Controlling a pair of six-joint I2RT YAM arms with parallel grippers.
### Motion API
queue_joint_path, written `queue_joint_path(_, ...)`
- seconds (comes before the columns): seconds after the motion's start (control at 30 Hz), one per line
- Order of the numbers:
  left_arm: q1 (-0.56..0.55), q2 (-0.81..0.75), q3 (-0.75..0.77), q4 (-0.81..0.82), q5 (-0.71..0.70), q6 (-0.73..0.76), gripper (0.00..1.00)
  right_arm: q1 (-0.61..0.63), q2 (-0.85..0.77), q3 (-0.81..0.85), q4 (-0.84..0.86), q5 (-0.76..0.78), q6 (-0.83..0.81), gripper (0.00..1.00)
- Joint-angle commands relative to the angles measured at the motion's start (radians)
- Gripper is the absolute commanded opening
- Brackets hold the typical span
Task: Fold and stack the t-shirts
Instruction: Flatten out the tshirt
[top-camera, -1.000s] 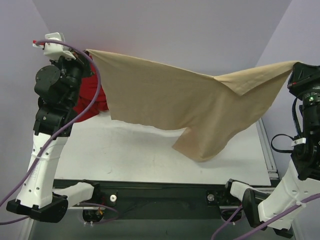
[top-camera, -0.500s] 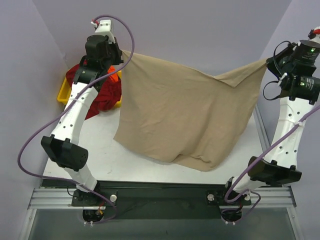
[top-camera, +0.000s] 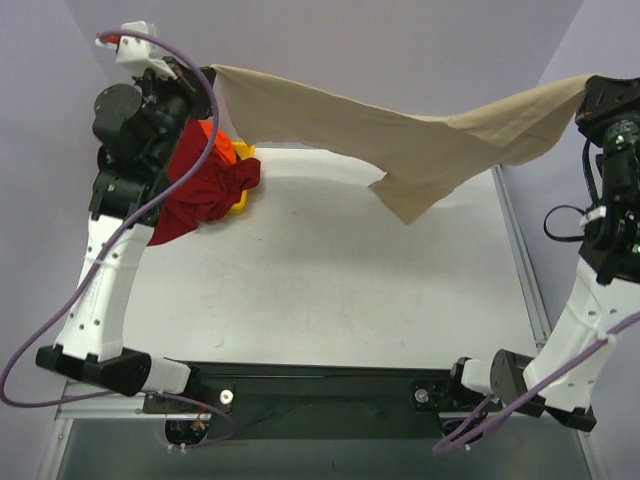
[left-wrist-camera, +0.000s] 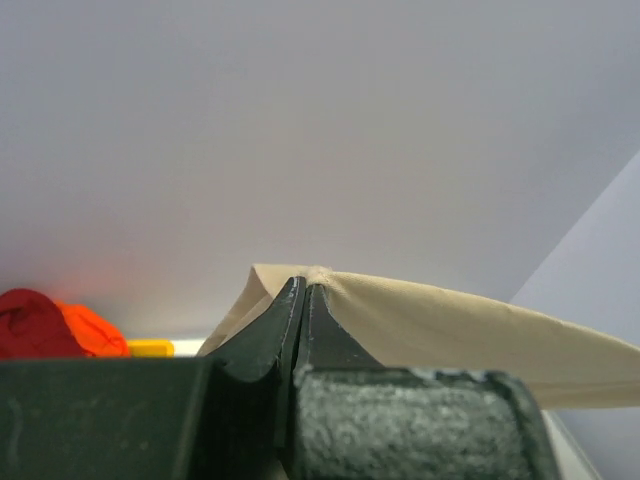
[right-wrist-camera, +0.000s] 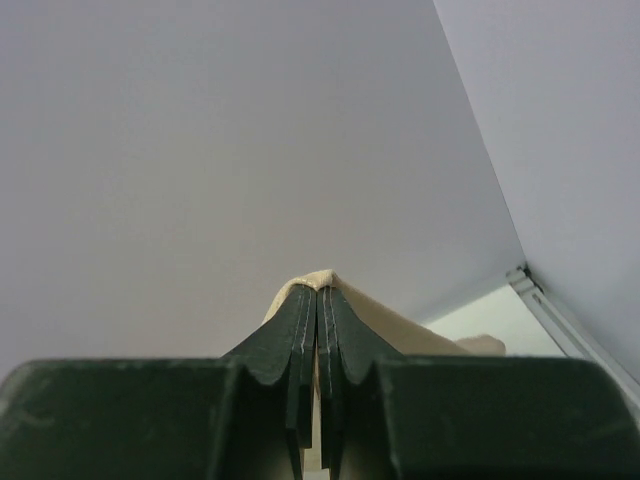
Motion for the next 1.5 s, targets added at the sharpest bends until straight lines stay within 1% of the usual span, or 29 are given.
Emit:
queue_joint_path(0.0, 0.006, -0.14, -0.101, 0.199, 0.011, -0.029, 0.0, -0.001, -0.098, 0.0, 0.173, 0.043, -0.017, 0.0)
queue_joint_path(0.03, 0.006, -0.192, -0.12, 0.206, 0.006, -0.026, 0.0, -0.001, -0.127, -0.003, 0.185, 0.045, -0.02, 0.0)
queue_joint_path(0.13, 0.004, -0.284, -0.173, 0.227, -0.014, -0.018, 0.0, -0.001, -0.167, 0.003, 0.227, 0.042, -0.029, 0.0)
queue_joint_path(0.23, 0.006, -0.352, -0.19, 0.23, -0.043, -0.011, 0.0, 0.0, -0.181, 0.036, 0.243, 0.031, -0.03, 0.0)
queue_joint_path(0.33, 0.006, -0.392, -0.18, 0.217, -0.069, 0.011, 0.0, -0.001, -0.183, 0.063, 0.265, 0.022, -0.029, 0.0)
queue_joint_path(0.5, 0.006, -0.398, -0.169, 0.186, -0.091, 0.048, 0.0, 0.0, -0.163, 0.029, 0.32, 0.008, -0.027, 0.0)
queue_joint_path(0.57, 0.006, -0.381, -0.189, 0.18, -0.095, 0.046, 0.0, 0.0, -0.145, 0.0, 0.325, -0.015, -0.009, 0.0)
queue_joint_path(0.67, 0.007, -0.34, -0.259, 0.174, -0.101, 0.043, 0.0, 0.002, -0.088, -0.048, 0.328, -0.061, 0.022, 0.0)
queue_joint_path(0.73, 0.011, -0.297, -0.314, 0.149, -0.106, 0.048, 0.0, 0.041, -0.047, -0.087, 0.326, -0.058, 0.013, 0.0)
queue_joint_path(0.77, 0.012, -0.282, -0.338, 0.145, -0.117, 0.051, 0.0, 0.063, -0.033, -0.106, 0.322, -0.02, -0.027, 0.0)
queue_joint_path(0.8, 0.024, -0.266, -0.361, 0.14, -0.123, 0.052, 0.0, 0.128, 0.001, -0.138, 0.305, 0.008, -0.055, 0.0)
queue_joint_path(0.83, 0.032, -0.23, -0.42, 0.14, -0.121, 0.058, 0.0, 0.162, 0.022, -0.149, 0.294, 0.043, -0.084, 0.0)
queue_joint_path(0.87, 0.043, -0.208, -0.445, 0.137, -0.121, 0.063, 0.0, 0.196, 0.047, -0.163, 0.274, 0.106, -0.128, 0.0)
queue_joint_path(0.9, 0.056, -0.184, -0.472, 0.135, -0.117, 0.058, 0.0, 0.216, 0.075, -0.178, 0.261, 0.135, -0.132, 0.0)
queue_joint_path(0.93, 0.085, -0.124, -0.515, 0.14, -0.106, 0.052, 0.0, 0.242, 0.142, -0.183, 0.247, 0.158, -0.127, 0.0)
queue_joint_path(0.97, 0.101, -0.087, -0.526, 0.143, -0.071, 0.045, 0.0, 0.25, 0.182, -0.181, 0.231, 0.174, -0.122, 0.0)
queue_joint_path(1.0, 0.11, -0.044, -0.523, 0.137, -0.054, 0.042, 0.0, 0.256, 0.27, -0.178, 0.198, 0.207, -0.118, 0.0)
queue_joint_path(1.03, 0.122, 0.046, -0.516, 0.128, -0.045, 0.04, 0.07, 0.267, 0.318, -0.154, 0.179, 0.22, -0.121, 0.0)
queue_joint_path(1.07, 0.124, 0.092, -0.466, 0.088, -0.022, 0.037, 0.31, 0.272, 0.369, -0.135, 0.159, 0.233, -0.125, 0.0)
queue_joint_path(1.1, 0.124, 0.14, -0.435, 0.065, -0.014, 0.034, 0.42, 0.275, 0.468, -0.109, 0.112, 0.253, -0.139, 0.0)
queue_joint_path(1.13, 0.123, 0.218, -0.398, 0.045, 0.0, 0.031, 0.53, 0.278, 0.518, -0.05, 0.08, 0.257, -0.139, 0.03)
queue_joint_path(1.17, 0.121, 0.253, -0.328, -0.008, 0.035, 0.017, 0.57, 0.279, 0.562, -0.011, 0.014, 0.254, -0.141, 0.27)
queue_joint_path(1.2, 0.116, 0.278, -0.298, -0.027, 0.047, 0.009, 0.6, 0.279, 0.626, 0.013, -0.015, 0.246, -0.144, 0.37)
queue_joint_path(1.23, 0.112, 0.301, -0.28, -0.039, 0.052, 0.003, 0.62, 0.279, 0.638, 0.02, -0.029, 0.228, -0.142, 0.44)
queue_joint_path(1.27, 0.098, 0.3, -0.275, -0.047, 0.052, -0.004, 0.63, 0.281, 0.635, -0.024, -0.033, 0.218, -0.139, 0.56)
queue_joint_path(1.3, 0.089, 0.294, -0.281, -0.044, 0.052, -0.006, 0.67, 0.281, 0.615, -0.055, -0.031, 0.214, -0.138, 0.6)
queue_joint_path(1.37, 0.072, 0.271, -0.298, -0.058, 0.075, -0.006, 0.71, 0.281, 0.583, -0.155, -0.028, 0.203, -0.138, 0.69)
queue_joint_path(1.43, 0.052, 0.246, -0.33, -0.082, 0.083, -0.009, 0.71, 0.281, 0.532, -0.225, -0.026, 0.178, -0.148, 0.72)
queue_joint_path(1.47, 0.041, 0.234, -0.35, -0.099, 0.087, -0.02, 0.71, 0.281, 0.512, -0.303, -0.026, 0.145, -0.155, 0.74)
